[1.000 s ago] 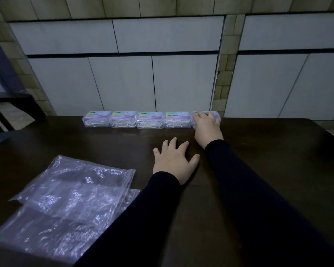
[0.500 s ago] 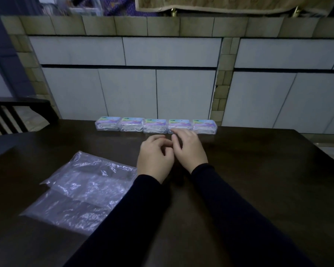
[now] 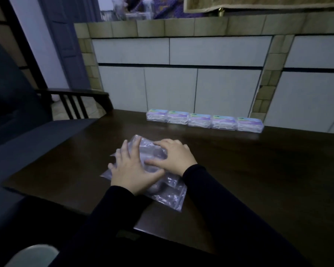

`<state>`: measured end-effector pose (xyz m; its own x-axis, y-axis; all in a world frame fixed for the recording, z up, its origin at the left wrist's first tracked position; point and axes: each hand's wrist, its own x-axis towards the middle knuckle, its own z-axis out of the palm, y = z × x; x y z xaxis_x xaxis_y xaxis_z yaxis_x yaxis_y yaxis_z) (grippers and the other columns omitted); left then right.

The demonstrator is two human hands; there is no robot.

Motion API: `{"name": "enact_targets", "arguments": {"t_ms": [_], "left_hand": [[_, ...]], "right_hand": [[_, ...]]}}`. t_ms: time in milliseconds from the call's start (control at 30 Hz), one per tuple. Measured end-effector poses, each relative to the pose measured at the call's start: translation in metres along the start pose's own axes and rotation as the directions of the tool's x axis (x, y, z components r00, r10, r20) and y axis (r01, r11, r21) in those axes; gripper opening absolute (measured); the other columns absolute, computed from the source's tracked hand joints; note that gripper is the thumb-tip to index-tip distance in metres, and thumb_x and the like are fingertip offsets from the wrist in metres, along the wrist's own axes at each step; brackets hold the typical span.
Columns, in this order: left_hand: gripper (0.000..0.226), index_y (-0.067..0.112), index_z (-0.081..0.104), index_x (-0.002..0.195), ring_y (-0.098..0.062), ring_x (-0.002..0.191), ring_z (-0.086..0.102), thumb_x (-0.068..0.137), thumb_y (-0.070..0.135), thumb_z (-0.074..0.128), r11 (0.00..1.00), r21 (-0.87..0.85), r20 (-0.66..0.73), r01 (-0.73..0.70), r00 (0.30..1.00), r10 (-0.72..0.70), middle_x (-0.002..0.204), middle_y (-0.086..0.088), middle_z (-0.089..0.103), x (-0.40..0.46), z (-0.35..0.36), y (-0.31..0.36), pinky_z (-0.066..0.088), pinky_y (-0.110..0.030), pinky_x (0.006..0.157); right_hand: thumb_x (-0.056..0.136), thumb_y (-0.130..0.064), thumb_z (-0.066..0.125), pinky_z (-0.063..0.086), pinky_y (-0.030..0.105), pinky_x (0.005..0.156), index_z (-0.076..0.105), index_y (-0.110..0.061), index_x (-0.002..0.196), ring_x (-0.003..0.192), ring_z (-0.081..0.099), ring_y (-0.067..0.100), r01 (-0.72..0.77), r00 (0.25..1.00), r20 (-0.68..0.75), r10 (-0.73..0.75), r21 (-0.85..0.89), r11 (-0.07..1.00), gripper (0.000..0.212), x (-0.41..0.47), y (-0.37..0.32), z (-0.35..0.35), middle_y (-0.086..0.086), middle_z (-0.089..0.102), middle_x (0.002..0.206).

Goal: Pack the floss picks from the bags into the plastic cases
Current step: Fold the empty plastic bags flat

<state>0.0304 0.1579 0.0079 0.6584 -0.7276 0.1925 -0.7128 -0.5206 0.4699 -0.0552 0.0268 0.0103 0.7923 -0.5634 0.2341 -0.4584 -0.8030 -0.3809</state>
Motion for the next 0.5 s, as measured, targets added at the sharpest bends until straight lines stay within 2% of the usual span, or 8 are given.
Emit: {"name": "enact_targets", "arguments": {"t_ms": [67, 167, 267, 367, 400, 433, 467, 500], "left_hand": [[0.128, 0.028, -0.004, 0.152, -0.026, 0.147, 0.0, 0.056, 0.08, 0.063, 0.995, 0.072, 0.1, 0.065, 0.992, -0.072, 0.159, -0.003, -0.014, -0.005, -0.001, -0.006, 0.011, -0.055, 0.113], [0.132, 0.011, 0.002, 0.152, -0.029, 0.146, 0.009, 0.058, 0.081, 0.063, 0.99, 0.038, 0.116, 0.139, 0.983, -0.143, 0.159, -0.009, -0.016, -0.005, 0.001, -0.005, 0.01, -0.05, 0.115], [0.107, 0.008, 0.02, 0.149, -0.033, 0.141, 0.022, 0.071, 0.07, 0.062, 0.987, 0.068, 0.033, 0.144, 0.989, -0.147, 0.158, -0.014, 0.008, 0.005, 0.009, 0.001, 0.017, -0.046, 0.113], [0.071, 0.014, 0.038, 0.14, -0.033, 0.126, 0.034, 0.086, 0.057, 0.053, 0.987, 0.157, 0.003, 0.013, 1.0, -0.013, 0.144, -0.014, 0.037, 0.01, 0.021, 0.01, 0.026, -0.038, 0.107], [0.063, 0.015, 0.041, 0.138, -0.031, 0.123, 0.036, 0.089, 0.053, 0.05, 0.987, 0.161, -0.014, -0.023, 1.0, 0.025, 0.139, -0.013, 0.043, 0.011, 0.025, 0.013, 0.027, -0.037, 0.104], [0.058, 0.016, 0.045, 0.135, -0.03, 0.119, 0.037, 0.09, 0.054, 0.047, 0.985, 0.166, -0.035, -0.053, 0.998, 0.059, 0.134, -0.012, 0.046, 0.011, 0.028, 0.014, 0.028, -0.036, 0.102], [0.06, 0.017, 0.049, 0.132, -0.028, 0.117, 0.039, 0.089, 0.06, 0.044, 0.982, 0.169, -0.048, -0.08, 0.995, 0.09, 0.13, -0.01, 0.048, 0.01, 0.029, 0.015, 0.029, -0.036, 0.101], [0.069, 0.018, 0.051, 0.129, -0.027, 0.116, 0.04, 0.084, 0.07, 0.042, 0.98, 0.168, -0.037, -0.106, 0.993, 0.114, 0.128, -0.008, 0.049, 0.009, 0.03, 0.016, 0.031, -0.035, 0.101]], "right_hand": [[0.076, -0.069, 0.06, 0.033, 0.04, 0.098, 0.052, -0.037, 0.132, 0.12, 0.044, 0.021, -0.043, 0.998, 0.037, 0.046, -0.079, 0.996, 0.065, 0.002, -0.002, 0.003, -0.006, 0.055, 0.126], [0.087, -0.054, 0.058, 0.041, 0.036, 0.093, 0.065, -0.03, 0.107, 0.106, 0.057, 0.021, -0.16, 0.987, -0.03, 0.158, -0.074, 0.984, 0.032, 0.002, 0.006, 0.0, -0.004, 0.065, 0.11], [0.087, -0.036, 0.06, 0.045, 0.035, 0.087, 0.062, -0.02, 0.069, 0.097, 0.056, 0.02, -0.241, 0.956, -0.173, 0.237, -0.002, 0.97, 0.024, -0.006, 0.016, -0.004, -0.003, 0.056, 0.092], [0.077, -0.011, 0.059, 0.038, 0.036, 0.099, 0.049, -0.015, 0.051, 0.117, 0.047, 0.021, -0.187, 0.934, -0.271, 0.235, 0.19, 0.964, 0.028, -0.01, 0.021, -0.004, 0.0, 0.057, 0.114], [0.076, -0.007, 0.057, 0.041, 0.035, 0.096, 0.046, -0.013, 0.051, 0.113, 0.052, 0.022, -0.179, 0.931, -0.268, 0.248, 0.255, 0.95, 0.028, -0.01, 0.023, -0.005, 0.003, 0.062, 0.108], [0.077, -0.005, 0.054, 0.045, 0.034, 0.084, 0.044, -0.011, 0.054, 0.095, 0.058, 0.023, -0.198, 0.923, -0.259, 0.284, 0.314, 0.929, 0.026, -0.01, 0.024, -0.006, 0.005, 0.064, 0.09], [0.079, -0.005, 0.052, 0.044, 0.032, 0.07, 0.042, -0.012, 0.059, 0.074, 0.056, 0.021, -0.224, 0.91, -0.256, 0.325, 0.356, 0.907, 0.024, -0.01, 0.026, -0.007, 0.004, 0.057, 0.073], [0.083, -0.006, 0.05, 0.04, 0.031, 0.06, 0.042, -0.013, 0.065, 0.063, 0.049, 0.019, -0.244, 0.896, -0.265, 0.355, 0.374, 0.895, 0.021, -0.01, 0.028, -0.008, 0.003, 0.051, 0.066]]}}
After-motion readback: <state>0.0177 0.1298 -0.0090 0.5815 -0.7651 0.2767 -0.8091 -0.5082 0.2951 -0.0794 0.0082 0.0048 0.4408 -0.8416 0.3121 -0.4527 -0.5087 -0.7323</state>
